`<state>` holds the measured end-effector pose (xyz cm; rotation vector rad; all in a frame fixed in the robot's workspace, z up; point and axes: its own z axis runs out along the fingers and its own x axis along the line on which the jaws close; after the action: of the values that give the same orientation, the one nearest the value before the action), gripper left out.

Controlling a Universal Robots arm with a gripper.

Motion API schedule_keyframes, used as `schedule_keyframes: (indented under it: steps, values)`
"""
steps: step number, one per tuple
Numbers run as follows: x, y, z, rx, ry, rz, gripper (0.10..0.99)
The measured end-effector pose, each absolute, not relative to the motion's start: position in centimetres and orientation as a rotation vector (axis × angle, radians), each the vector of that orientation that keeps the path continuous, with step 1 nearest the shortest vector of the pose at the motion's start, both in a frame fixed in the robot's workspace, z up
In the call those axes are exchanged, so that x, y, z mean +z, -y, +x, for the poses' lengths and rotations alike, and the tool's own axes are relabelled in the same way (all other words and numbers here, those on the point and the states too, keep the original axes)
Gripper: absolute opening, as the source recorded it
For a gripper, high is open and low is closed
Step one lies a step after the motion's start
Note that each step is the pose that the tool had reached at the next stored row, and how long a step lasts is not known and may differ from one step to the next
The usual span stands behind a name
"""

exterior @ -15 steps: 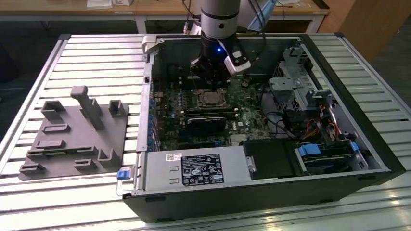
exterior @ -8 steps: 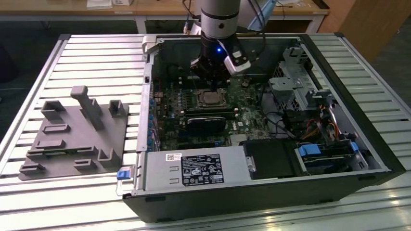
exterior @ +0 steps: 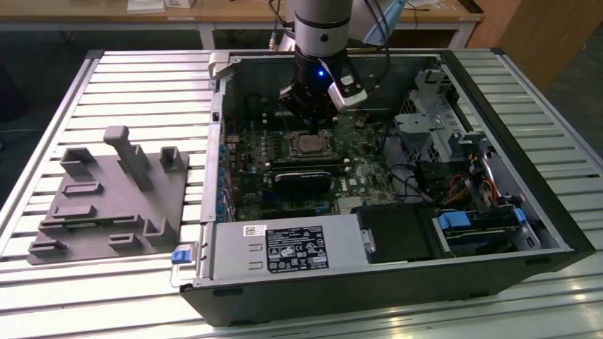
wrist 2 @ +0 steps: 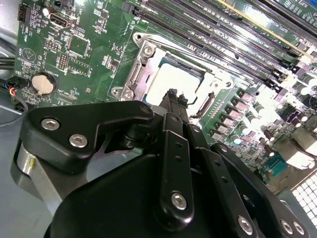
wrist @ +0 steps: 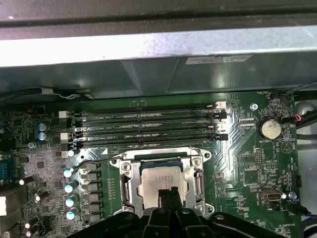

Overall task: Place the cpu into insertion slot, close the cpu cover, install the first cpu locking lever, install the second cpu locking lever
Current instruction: 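Install the first cpu locking lever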

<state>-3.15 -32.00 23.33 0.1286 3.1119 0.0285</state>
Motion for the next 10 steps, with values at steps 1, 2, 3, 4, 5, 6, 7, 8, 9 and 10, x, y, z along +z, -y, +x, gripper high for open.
schedule_keyframes:
  steps: [1,2,3,4,5,6,7,8,9,10]
  values:
    - [23.33,32.00,-3.15,0.029,-3.112,0.129,0.106]
    - [23.33,32.00,-3.15,0.029,-3.112,0.129,0.106]
    - [23.33,32.00,-3.15,0.028,-3.112,0.129,0.106]
    - [23.33,32.00,-3.15,0.028,-3.112,0.129,0.106]
    - [23.33,32.00,-3.15,0.028,-3.112,0.129,0.106]
    - [23.33,32.00,-3.16,0.028,-3.112,0.129,0.106]
    - [23.33,32.00,-3.21,0.028,-3.112,0.129,0.106]
    - [23.33,32.00,-3.30,0.028,-3.112,0.129,0.106]
    - [23.33,32.00,-3.43,0.029,-3.112,0.129,0.106]
    - [23.33,32.01,-3.60,0.029,-3.112,0.129,0.106]
